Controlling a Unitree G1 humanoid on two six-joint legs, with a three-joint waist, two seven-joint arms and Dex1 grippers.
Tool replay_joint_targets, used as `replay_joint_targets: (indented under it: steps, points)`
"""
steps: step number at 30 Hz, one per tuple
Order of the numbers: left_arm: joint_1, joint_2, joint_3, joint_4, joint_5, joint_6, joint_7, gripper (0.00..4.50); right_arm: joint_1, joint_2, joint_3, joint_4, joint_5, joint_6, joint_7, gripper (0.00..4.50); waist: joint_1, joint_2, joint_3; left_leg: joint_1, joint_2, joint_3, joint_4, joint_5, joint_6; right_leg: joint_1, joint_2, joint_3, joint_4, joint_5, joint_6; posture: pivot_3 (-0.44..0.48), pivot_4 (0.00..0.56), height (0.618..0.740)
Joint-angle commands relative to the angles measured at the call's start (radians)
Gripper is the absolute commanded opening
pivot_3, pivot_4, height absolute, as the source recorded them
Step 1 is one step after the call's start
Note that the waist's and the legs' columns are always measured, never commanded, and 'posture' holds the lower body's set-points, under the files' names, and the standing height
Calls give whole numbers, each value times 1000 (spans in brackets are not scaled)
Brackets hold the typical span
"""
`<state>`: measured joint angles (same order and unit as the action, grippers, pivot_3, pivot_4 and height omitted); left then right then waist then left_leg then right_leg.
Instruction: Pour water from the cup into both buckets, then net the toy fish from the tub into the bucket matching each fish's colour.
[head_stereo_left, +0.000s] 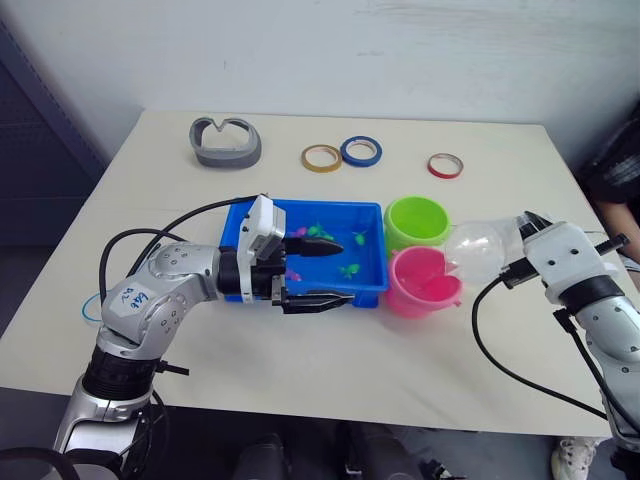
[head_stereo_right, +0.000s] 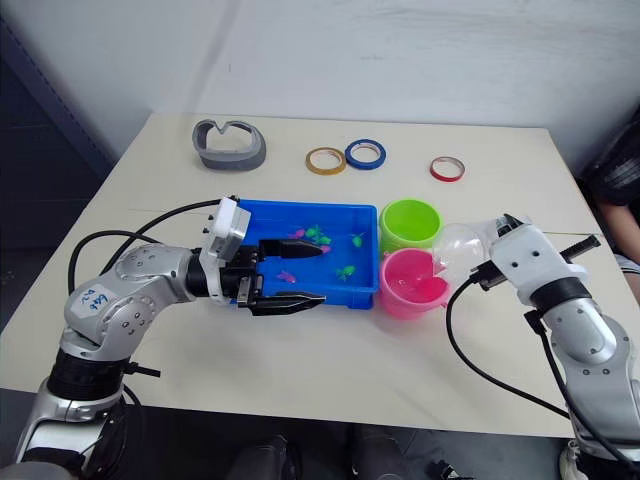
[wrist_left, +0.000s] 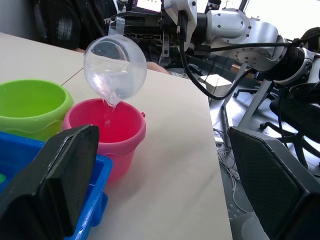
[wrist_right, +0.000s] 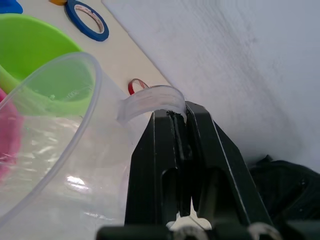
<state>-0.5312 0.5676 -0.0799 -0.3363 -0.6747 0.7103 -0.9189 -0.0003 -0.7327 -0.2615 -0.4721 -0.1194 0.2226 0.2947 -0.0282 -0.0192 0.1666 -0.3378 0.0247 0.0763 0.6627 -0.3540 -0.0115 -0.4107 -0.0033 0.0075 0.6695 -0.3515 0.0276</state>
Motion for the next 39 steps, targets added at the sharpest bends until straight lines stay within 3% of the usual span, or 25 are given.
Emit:
replay_joint_targets:
  steps: [1,10,22,39]
  points:
    - [3,1,21,-20,-5,-12,3,4500,-28,-11,-9,-55,-38,-38,6,12,0,0,0,0,0,0,0,0,0,0,0,0,0,0,0,0,150,740]
    - [10,2,31,-10,-7,-14,4,4500,-73,110,-80,-51,137,104,35,12,0,0,0,0,0,0,0,0,0,0,0,0,1,0,0,0,150,740]
    - [-15,12,90,79,-24,0,-4,4500,-236,134,-180,77,309,275,31,12,-1,0,0,0,0,0,0,0,0,0,0,0,1,0,0,0,150,740]
    - [-158,-59,45,287,143,-95,42,4500,-567,97,43,512,146,93,-4,12,-6,0,0,-4,0,0,2,0,1,-5,-1,0,4,0,0,0,150,740]
